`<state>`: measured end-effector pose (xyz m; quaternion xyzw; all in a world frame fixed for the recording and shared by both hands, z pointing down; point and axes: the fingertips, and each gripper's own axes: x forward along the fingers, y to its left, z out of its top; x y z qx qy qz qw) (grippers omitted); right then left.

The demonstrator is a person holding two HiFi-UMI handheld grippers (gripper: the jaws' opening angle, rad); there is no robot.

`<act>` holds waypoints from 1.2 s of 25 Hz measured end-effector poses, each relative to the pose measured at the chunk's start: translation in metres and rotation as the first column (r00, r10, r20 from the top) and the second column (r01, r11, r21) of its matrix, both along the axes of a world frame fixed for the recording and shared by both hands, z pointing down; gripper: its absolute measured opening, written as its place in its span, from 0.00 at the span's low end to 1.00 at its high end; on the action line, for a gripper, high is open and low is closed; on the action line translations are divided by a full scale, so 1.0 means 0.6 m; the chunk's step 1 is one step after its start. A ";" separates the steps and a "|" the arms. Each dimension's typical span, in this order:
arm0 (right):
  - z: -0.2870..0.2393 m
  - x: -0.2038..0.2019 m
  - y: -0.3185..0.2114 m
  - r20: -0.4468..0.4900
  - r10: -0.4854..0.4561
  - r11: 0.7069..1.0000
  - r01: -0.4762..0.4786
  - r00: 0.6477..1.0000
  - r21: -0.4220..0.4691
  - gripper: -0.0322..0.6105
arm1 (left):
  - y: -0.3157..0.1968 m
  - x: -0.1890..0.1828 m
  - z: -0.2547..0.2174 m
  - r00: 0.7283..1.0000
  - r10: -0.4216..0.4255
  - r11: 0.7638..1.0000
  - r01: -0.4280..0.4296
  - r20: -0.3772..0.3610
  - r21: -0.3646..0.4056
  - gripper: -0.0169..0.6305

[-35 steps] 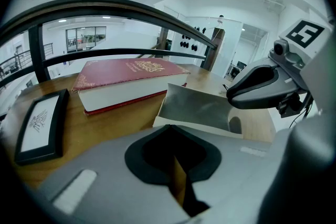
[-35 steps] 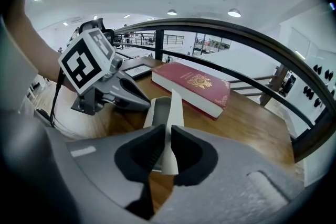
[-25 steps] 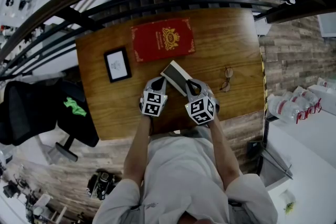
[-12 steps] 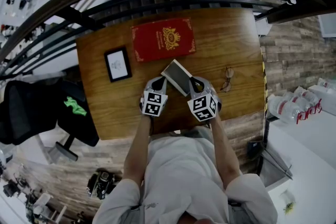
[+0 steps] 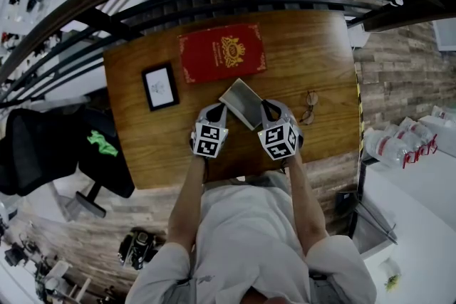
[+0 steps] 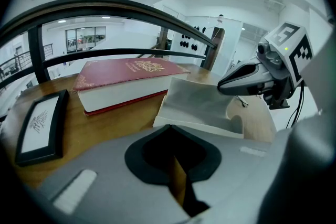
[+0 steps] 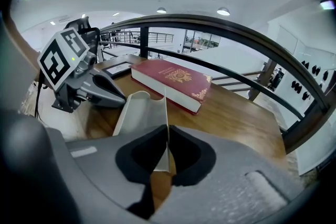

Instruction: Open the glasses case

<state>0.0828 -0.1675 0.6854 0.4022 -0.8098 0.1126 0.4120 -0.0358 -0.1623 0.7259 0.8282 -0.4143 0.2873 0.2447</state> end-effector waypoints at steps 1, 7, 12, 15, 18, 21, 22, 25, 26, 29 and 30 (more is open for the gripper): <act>0.001 0.002 -0.002 0.000 0.003 1.000 -0.003 1.000 0.000 0.08 | 0.000 0.000 0.000 1.000 0.001 1.000 -0.001 0.001 0.001 0.06; 0.008 0.011 -0.012 0.000 0.017 1.000 -0.017 1.000 -0.003 0.09 | -0.002 0.001 0.001 1.000 0.005 1.000 -0.005 0.007 0.003 0.06; 0.011 0.016 -0.018 -0.003 0.023 1.000 -0.023 1.000 -0.007 0.10 | -0.002 0.001 0.002 1.000 0.007 1.000 -0.007 0.012 0.002 0.06; 0.014 0.019 -0.019 -0.007 0.022 1.000 -0.022 1.000 -0.008 0.11 | -0.002 0.002 0.002 1.000 0.008 1.000 -0.008 0.015 0.001 0.06; 0.016 0.022 -0.022 -0.016 0.023 1.000 -0.023 1.000 -0.007 0.11 | 0.000 0.003 0.002 1.000 0.013 1.000 -0.013 0.024 -0.002 0.06; 0.017 0.024 -0.025 -0.027 0.028 1.000 -0.028 0.999 -0.006 0.11 | 0.000 0.004 0.004 0.999 0.020 1.000 -0.019 0.034 -0.003 0.06; 0.016 0.024 -0.025 -0.028 0.029 1.000 -0.029 0.999 -0.005 0.12 | 0.000 0.004 0.003 0.999 0.019 1.000 -0.019 0.034 -0.002 0.06; 0.013 0.023 -0.023 -0.018 0.028 1.000 -0.028 0.999 -0.002 0.12 | 0.000 0.004 0.002 0.999 0.019 1.000 -0.019 0.028 -0.002 0.06; 0.012 0.023 -0.022 -0.013 0.027 1.000 -0.027 1.000 -0.001 0.12 | -0.001 0.004 0.003 1.000 0.018 1.000 -0.018 0.025 -0.002 0.06; 0.008 0.024 -0.019 -0.001 0.027 1.000 -0.027 1.000 -0.001 0.14 | -0.002 0.003 0.003 1.000 0.018 1.000 -0.018 0.023 -0.002 0.06; 0.006 0.025 -0.018 0.002 0.028 1.000 -0.028 1.000 -0.003 0.14 | -0.002 0.002 0.003 1.000 0.016 1.000 -0.016 0.022 -0.002 0.06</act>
